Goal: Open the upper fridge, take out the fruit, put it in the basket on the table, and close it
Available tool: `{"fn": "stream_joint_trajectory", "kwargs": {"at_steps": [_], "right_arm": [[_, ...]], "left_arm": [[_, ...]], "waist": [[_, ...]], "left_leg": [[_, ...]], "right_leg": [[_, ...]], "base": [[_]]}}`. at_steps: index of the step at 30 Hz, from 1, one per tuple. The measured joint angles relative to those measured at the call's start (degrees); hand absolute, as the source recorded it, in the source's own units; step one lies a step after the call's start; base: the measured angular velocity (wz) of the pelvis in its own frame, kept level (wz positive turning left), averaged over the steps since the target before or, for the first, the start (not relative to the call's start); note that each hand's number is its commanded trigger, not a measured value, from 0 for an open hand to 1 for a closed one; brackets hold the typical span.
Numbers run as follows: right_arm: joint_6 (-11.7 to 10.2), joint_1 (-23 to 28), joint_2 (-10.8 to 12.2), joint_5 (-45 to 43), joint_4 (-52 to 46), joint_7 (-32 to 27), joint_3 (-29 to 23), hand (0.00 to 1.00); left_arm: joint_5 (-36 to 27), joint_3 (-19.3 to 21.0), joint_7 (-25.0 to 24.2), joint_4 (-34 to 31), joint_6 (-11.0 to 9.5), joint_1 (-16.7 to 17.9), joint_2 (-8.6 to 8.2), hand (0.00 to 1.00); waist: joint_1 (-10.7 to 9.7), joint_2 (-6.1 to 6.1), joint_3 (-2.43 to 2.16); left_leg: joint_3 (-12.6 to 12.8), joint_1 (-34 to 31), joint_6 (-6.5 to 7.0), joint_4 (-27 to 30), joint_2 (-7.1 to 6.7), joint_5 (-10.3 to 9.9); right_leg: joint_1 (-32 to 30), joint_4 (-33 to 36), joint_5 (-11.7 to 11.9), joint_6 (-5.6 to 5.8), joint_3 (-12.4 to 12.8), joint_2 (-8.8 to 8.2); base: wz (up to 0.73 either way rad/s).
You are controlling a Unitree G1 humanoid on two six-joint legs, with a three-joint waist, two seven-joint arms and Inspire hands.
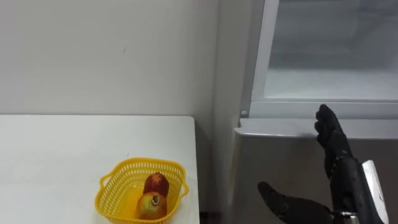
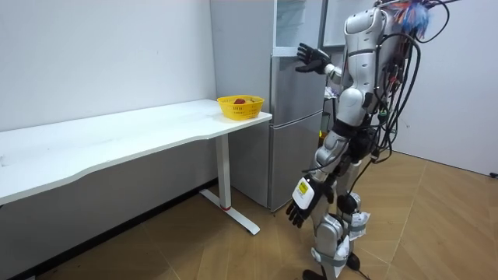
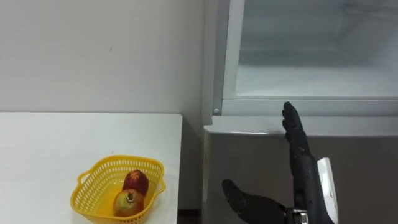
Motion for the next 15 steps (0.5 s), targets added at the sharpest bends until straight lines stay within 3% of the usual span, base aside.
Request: {"fn": "stream_joint_trajectory", "kwargs": {"at_steps": [3, 6, 9, 11, 15], "right_arm": [[-0.7, 0.8, 0.2, 3.6, 7.5, -1.2, 0.1, 0.00], [3.0, 3.0, 0.2, 11.3, 14.4, -2.1, 0.0, 0.00], [6.3, 5.6, 0.4, 19.9, 18.0, -2.2, 0.1, 0.00], [6.6, 6.2, 0.6, 24.6, 18.0, -2.2, 0.1, 0.00], [7.0, 6.4, 1.2, 31.6, 18.0, -4.1, -0.9, 0.00]], "left_arm": [[-2.4, -0.4, 1.9, 0.8, -0.1, 0.0, 0.11, 0.00], [-4.3, -0.4, 2.4, 0.8, -0.2, -0.1, 0.27, 0.00], [-4.2, -0.5, 3.0, 0.4, 0.0, 0.4, -0.85, 0.00], [-4.2, -0.5, 3.0, 0.4, 0.2, 0.6, -1.32, 0.00], [-4.3, -0.5, 3.1, 0.1, 0.6, 0.8, -1.13, 0.00]], "waist": [[-1.0, 0.11, -0.02], [-1.3, 0.45, 0.03], [-1.1, 1.05, -0.01], [-1.6, 1.59, 0.35], [-2.6, 2.01, 0.29]], "left_leg": [[-0.1, 0.2, 0.03, 0.1, -0.04, 0.0], [-0.2, 0.0, 0.05, 0.1, -0.07, 0.0], [-0.1, -0.1, 0.11, 0.1, -0.15, -0.1], [-0.1, -0.3, 0.11, 0.0, -0.17, -0.1], [-0.2, -0.4, 0.11, 0.0, -0.16, -0.1]], "right_leg": [[0.8, -0.3, 0.1, 0.09, -0.1, -0.04], [1.1, -0.9, 0.3, 0.24, 0.0, 0.04], [0.6, -0.7, 0.3, 0.26, 0.2, 0.02], [0.4, -0.7, 0.3, 0.26, 0.2, 0.04], [-0.1, -0.8, 0.1, 0.27, 0.2, 0.07]], "base": [[0.03], [0.01], [-0.04], [-0.02], [0.00]]}}
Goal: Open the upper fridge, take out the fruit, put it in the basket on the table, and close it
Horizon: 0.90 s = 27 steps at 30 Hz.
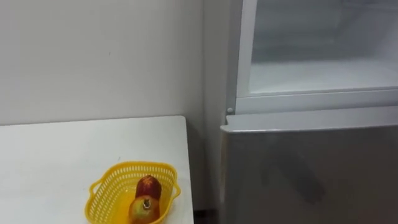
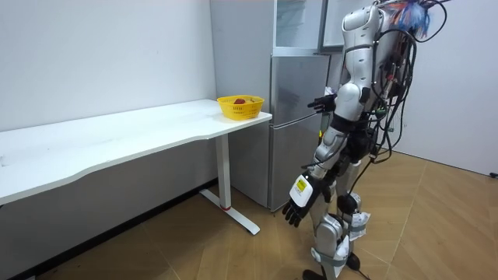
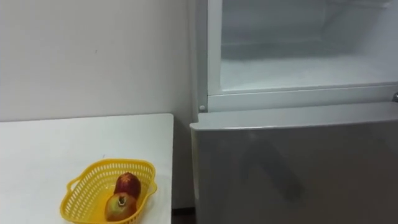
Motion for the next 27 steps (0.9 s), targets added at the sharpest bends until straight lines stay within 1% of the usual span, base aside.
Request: {"fn": "stream_joint_trajectory", "kwargs": {"at_steps": [3, 4, 5, 6, 7, 8, 9, 10, 12, 18, 22, 24, 26, 27], "right_arm": [[0.1, 0.1, 0.9, 0.5, 0.2, -2.1, -1.3, 0.00], [0.2, 0.1, 0.9, 0.7, 0.2, -2.7, -1.4, 0.00], [0.2, 0.1, 0.9, 0.7, 0.3, -2.8, -1.5, 0.00], [0.2, 0.1, 0.9, 0.7, 1.2, -3.2, -1.8, 0.00], [0.4, -0.1, 0.9, 0.8, 2.7, -3.9, -2.3, 0.00], [0.6, -0.1, 0.9, 1.0, 3.5, -4.1, -2.7, 0.00], [0.9, -0.2, 0.9, 1.6, 5.0, -4.8, -3.5, 0.00], [1.2, -0.2, 0.9, 2.0, 5.3, -5.3, -4.1, 0.00], [1.3, -0.5, 1.0, 3.6, 5.5, -7.5, -6.7, 0.00], [1.2, -2.6, 0.8, 8.2, 6.7, -13.5, -14.2, 0.00], [1.2, -3.4, 0.8, 13.8, 6.9, -17.1, -19.3, 0.00], [1.2, -4.0, 0.3, 16.8, 6.8, -19.4, -22.3, 0.00], [1.1, -4.0, 0.0, 17.4, 6.8, -20.6, -24.5, 0.00], [1.1, -4.4, -0.1, 17.8, 6.8, -21.2, -26.0, 0.00]], "left_arm": [[0.0, 0.1, 0.1, -0.8, 0.1, 0.6, 0.00, 0.00], [0.0, 0.0, 0.1, -1.7, 0.4, 1.2, 0.00, 0.00], [0.1, 0.1, 0.1, -2.2, 0.5, 1.4, 0.00, 0.00], [0.1, 0.1, 0.1, -3.1, 0.9, 1.8, 0.02, 0.00], [0.0, 0.1, 0.0, -3.7, 1.1, 2.0, 0.14, 0.00], [0.0, 0.1, -0.1, -3.7, 1.1, 2.0, 0.20, 0.00], [-0.1, 0.2, -0.2, -4.0, 1.2, 2.1, 0.35, 0.00], [-0.2, 0.2, -0.3, -4.2, 1.2, 2.2, 0.43, 0.00], [-0.9, 0.6, -0.4, -4.8, 1.1, 2.6, 0.45, 0.00], [-1.2, 2.8, -0.5, -4.8, 1.2, 2.7, 0.57, 0.00], [-1.2, 3.7, -1.3, -4.8, 1.2, 3.0, 0.56, 0.00], [-1.2, 5.5, -1.9, -4.9, 1.3, 3.1, 0.54, 0.00], [-1.2, 6.9, -2.5, -5.4, 1.3, 3.0, 0.51, 0.00], [-1.2, 7.7, -2.5, -6.1, 1.3, 3.1, 0.53, 0.00]], "waist": [[-0.2, -0.46, 0.00], [-0.4, -0.72, 0.00], [-0.5, -0.71, -0.04], [-0.5, -0.88, -0.13], [-0.5, -1.24, -0.08], [-0.4, -1.13, -0.16], [-0.5, -1.67, -0.03], [-0.6, -1.73, -0.06], [-1.0, -1.81, 0.01], [-1.8, -2.19, -0.03], [-2.3, -2.38, -0.04], [-3.0, -2.56, 0.00], [-3.3, -2.70, -0.03], [-3.4, -2.82, -0.03]], "left_leg": [[0.0, -0.1, 0.00, -0.1, -0.05, 0.0], [0.0, -0.1, 0.00, -0.1, -0.08, 0.0], [0.0, -0.1, 0.00, -0.1, -0.08, 0.0], [0.0, -0.1, 0.00, -0.2, -0.09, 0.0], [0.0, 0.1, 0.00, -0.2, -0.09, 0.0], [0.0, 0.2, 0.00, -0.2, -0.09, 0.0], [0.0, 0.4, 0.01, -0.2, -0.09, 0.0], [0.0, 0.3, 0.01, -0.3, -0.10, 0.0], [0.0, 0.3, 0.01, -0.4, -0.10, 0.0], [-0.4, 0.3, 0.01, -0.2, -0.10, 0.0], [-0.6, 0.3, 0.02, 0.0, -0.25, 0.0], [-0.6, 0.1, 0.02, 0.0, -0.27, 0.0], [-0.5, 0.0, 0.02, 0.0, -0.26, 0.0], [-0.3, -0.3, 0.02, 0.0, -0.26, 0.0]], "right_leg": [[0.0, -0.1, -0.1, 0.06, 0.0, -0.04], [0.0, -0.1, -0.1, 0.10, 0.0, -0.06], [0.0, -0.1, -0.1, 0.10, 0.0, -0.07], [0.3, -0.2, -0.1, 0.10, 0.0, -0.05], [0.5, -0.2, -0.1, 0.10, 0.0, -0.06], [0.5, -0.2, -0.1, 0.10, 0.0, -0.07], [0.5, -0.2, -0.1, 0.13, -0.4, -0.11], [0.6, -0.2, -0.2, 0.12, -0.6, -0.15], [0.7, -0.1, -0.2, 0.12, -0.6, -0.13], [0.6, -0.1, -0.2, 0.10, -1.0, -0.19], [0.5, 0.1, -0.5, 0.18, -1.3, -0.38], [0.2, 0.3, -0.8, 0.17, -1.2, -0.44], [0.1, 0.3, -0.9, 0.18, -1.0, -0.40], [-0.5, 0.9, -1.0, 0.15, -0.5, -0.38]], "base": [[0.00], [0.00], [0.00], [0.00], [0.00], [0.00], [0.04], [0.04], [0.00], [0.03], [0.04], [0.00], [-0.04], [-0.07]]}}
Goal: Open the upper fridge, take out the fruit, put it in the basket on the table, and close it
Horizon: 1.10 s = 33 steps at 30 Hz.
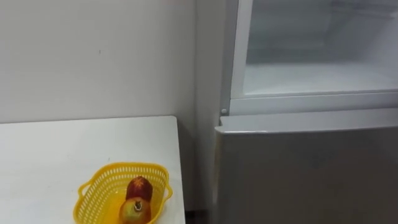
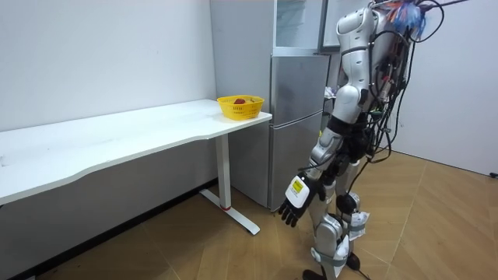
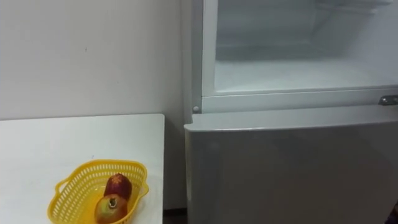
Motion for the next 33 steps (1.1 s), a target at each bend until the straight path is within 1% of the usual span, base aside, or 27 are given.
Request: {"fn": "stream_joint_trajectory", "kwargs": {"at_steps": [3, 5, 7, 11, 13, 14, 15, 18, 21, 25, 28, 29, 32, 33], "right_arm": [[0.0, -0.6, -0.2, 3.1, -1.3, -2.2, -3.8, 0.00], [-0.1, -0.6, -0.5, 4.3, -2.2, -3.7, -6.1, 0.00], [-0.4, -0.7, -1.9, 6.1, -3.1, -5.5, -8.0, 0.00], [-0.9, -2.1, -2.7, 6.2, -5.0, -7.7, -11.2, 0.00], [-0.9, -2.6, -3.0, 6.2, -7.5, -8.8, -12.8, 0.00], [-1.0, -2.8, -3.5, 6.2, -9.7, -9.6, -13.4, 0.00], [-1.3, -3.2, -4.1, 6.2, -11.2, -9.9, -13.7, 0.00], [-1.9, -5.8, -4.8, 6.2, -14.3, -11.0, -16.0, 0.00], [-2.6, -7.9, -6.8, 5.9, -16.7, -12.4, -16.4, 0.00], [-4.1, -8.1, -7.9, 5.9, -19.2, -12.6, -18.0, 0.00], [-5.1, -8.1, -7.9, 6.2, -21.2, -12.8, -18.0, 0.00], [-5.4, -8.1, -7.9, 6.2, -22.3, -13.0, -18.0, 0.00], [-5.4, -8.0, -7.7, 6.1, -22.8, -13.5, -17.9, 0.00], [-5.4, -8.0, -7.7, 6.1, -23.0, -13.8, -17.9, 0.00]], "left_arm": [[0.0, 1.4, 0.1, -0.7, -0.1, 0.1, 0.03, 0.00], [0.7, 2.4, 0.2, -0.8, -0.1, 0.0, 0.04, 0.00], [0.7, 2.8, 0.3, -1.6, -0.1, 0.1, 0.21, 0.00], [0.6, 2.9, 0.3, -2.7, -0.1, 0.1, 0.27, 0.00], [0.7, 2.9, 0.3, -2.9, -0.2, 0.0, 0.40, 0.00], [0.6, 3.0, 0.3, -2.9, -0.2, 0.1, 0.61, 0.00], [0.6, 3.3, 0.3, -2.8, -0.2, 0.1, 0.86, 0.00], [0.6, 4.6, 0.5, -2.8, -0.3, 0.2, 0.95, 0.00], [0.6, 4.9, 0.5, -2.8, -0.4, 0.1, 1.12, 0.00], [0.7, 5.1, 0.5, -2.6, -0.7, 0.2, 1.10, 0.00], [0.7, 5.1, 0.5, -2.3, -1.1, 0.2, 1.08, 0.00], [0.7, 5.1, 0.5, -2.3, -1.5, 0.2, 1.08, 0.00], [0.8, 5.1, 0.4, -0.9, -2.9, -0.1, 1.31, 0.00], [0.8, 5.1, 0.3, -0.5, -3.0, -0.1, 1.50, 0.00]], "waist": [[-1.1, -0.27, -0.02], [-1.3, -0.54, -0.04], [-1.4, -0.94, 0.06], [-1.7, -1.34, 0.02], [-1.7, -1.40, 0.02], [-1.7, -1.38, 0.02], [-1.8, -1.41, 0.03], [-2.1, -1.46, 0.03], [-2.5, -1.42, 0.01], [-2.5, -1.51, -0.03], [-2.5, -1.53, -0.03], [-2.5, -1.58, -0.04], [-2.5, -1.54, -0.05], [-2.5, -1.54, -0.05]], "left_leg": [[0.1, -0.4, 0.00, 0.0, 0.00, 0.0], [0.2, -0.3, 0.00, 0.0, 0.00, 0.0], [0.3, -0.3, 0.00, -0.1, 0.00, 0.0], [0.3, -0.5, -0.01, -0.1, 0.00, 0.0], [0.4, -0.5, -0.01, -0.1, 0.01, 0.0], [0.4, -0.5, -0.01, -0.1, 0.01, 0.0], [0.4, -0.5, -0.01, -0.1, 0.01, 0.0], [0.4, -0.5, 0.00, -0.1, -0.01, 0.0], [0.3, -0.6, -0.01, -0.1, -0.01, 0.0], [0.2, -0.6, -0.01, -0.1, 0.00, 0.0], [0.3, -0.6, -0.01, -0.1, 0.01, 0.0], [0.3, -0.5, -0.01, -0.1, 0.01, 0.0], [0.3, -0.5, -0.01, -0.1, -0.02, 0.0], [0.3, -0.6, -0.01, -0.1, -0.02, 0.0]], "right_leg": [[-0.1, 0.2, 0.0, -0.02, 0.0, 0.01], [-0.2, 0.0, 0.0, 0.01, 0.1, 0.04], [-0.3, 0.0, -0.1, 0.02, 0.1, 0.07], [-0.7, 0.1, -0.1, 0.01, 0.1, 0.10], [-0.7, 0.1, 0.0, 0.00, 0.1, 0.10], [-0.7, 0.1, 0.0, 0.00, 0.1, 0.10], [-0.8, 0.0, 0.0, 0.00, 0.0, 0.09], [-1.0, 0.0, -0.1, 0.03, 0.0, 0.04], [-1.1, 0.0, -0.1, 0.02, 0.0, 0.05], [-1.0, 0.2, -0.1, 0.00, -0.1, 0.09], [-1.0, 0.2, -0.1, 0.00, -0.1, 0.10], [-1.0, 0.2, -0.1, 0.00, 0.0, 0.10], [-1.0, 0.0, -0.1, 0.02, 0.0, 0.08], [-1.0, 0.1, -0.1, 0.02, 0.0, 0.09]], "base": [[-0.02], [0.00], [-0.02], [-0.01], [0.00], [0.00], [0.00], [0.00], [0.00], [0.00], [0.00], [0.00], [0.00], [0.00]]}}
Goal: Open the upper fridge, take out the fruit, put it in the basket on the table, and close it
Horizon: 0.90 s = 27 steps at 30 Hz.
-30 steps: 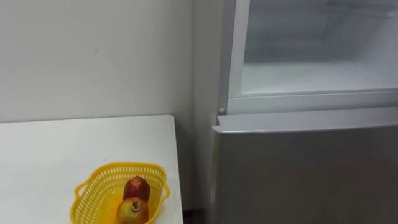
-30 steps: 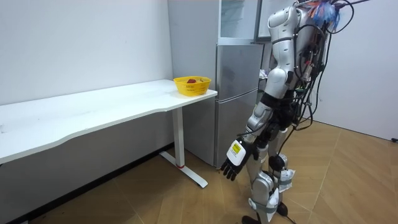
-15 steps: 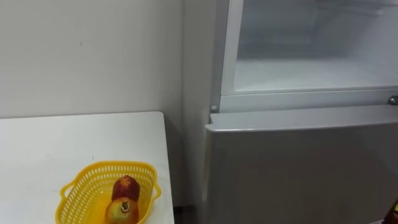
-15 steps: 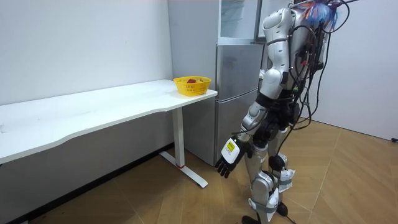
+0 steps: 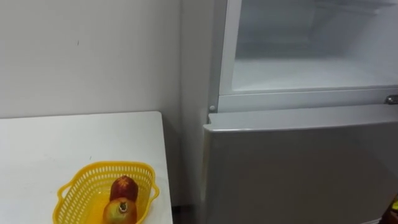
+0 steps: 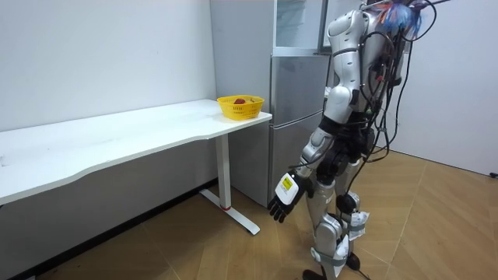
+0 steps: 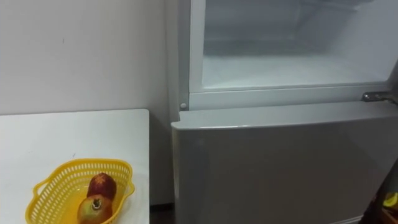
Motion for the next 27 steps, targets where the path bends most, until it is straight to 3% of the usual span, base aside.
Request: {"fn": "stream_joint_trajectory", "kwargs": {"at_steps": [9, 15, 18, 27], "right_arm": [[0.0, 0.0, 0.0, -0.3, -0.6, -1.3, 0.0, 0.00], [0.4, 0.0, 0.0, -0.4, -1.4, -2.4, 0.0, 0.00], [0.7, 0.1, 0.8, -6.1, -1.6, -2.6, 0.1, 0.00], [5.0, 1.9, 0.9, -18.4, -2.6, -2.5, 1.7, 0.00]], "left_arm": [[0.7, 3.9, -2.1, 2.8, -0.8, 0.0, 0.07, 0.00], [3.4, 4.4, -2.8, 3.1, -0.9, 0.0, 0.06, 0.00], [5.6, 4.4, -2.7, 3.1, -0.8, -0.2, 0.02, 0.00], [5.8, 4.4, -2.6, 6.0, -1.0, -1.4, -1.36, 0.00]], "waist": [[0.0, 0.01, -0.02], [0.1, 0.02, -0.01], [0.6, 0.23, 0.00], [1.5, 0.31, 0.07]], "left_leg": [[0.0, 0.0, 0.00, 0.0, 0.00, 0.0], [-0.1, 0.0, 0.00, 0.0, 0.00, 0.0], [-0.1, 0.0, 0.00, 0.0, -0.02, 0.0], [0.4, 1.3, 0.00, 0.0, -0.35, 0.0]], "right_leg": [[0.1, 0.1, 0.0, 0.00, 0.0, 0.02], [0.1, 0.2, 0.0, 0.00, 0.0, 0.02], [0.0, 0.2, 0.0, -0.01, -0.1, -0.02], [-0.5, 3.1, -1.6, -0.05, 0.2, -0.70]], "base": [[0.00], [0.00], [0.00], [-0.03]]}}
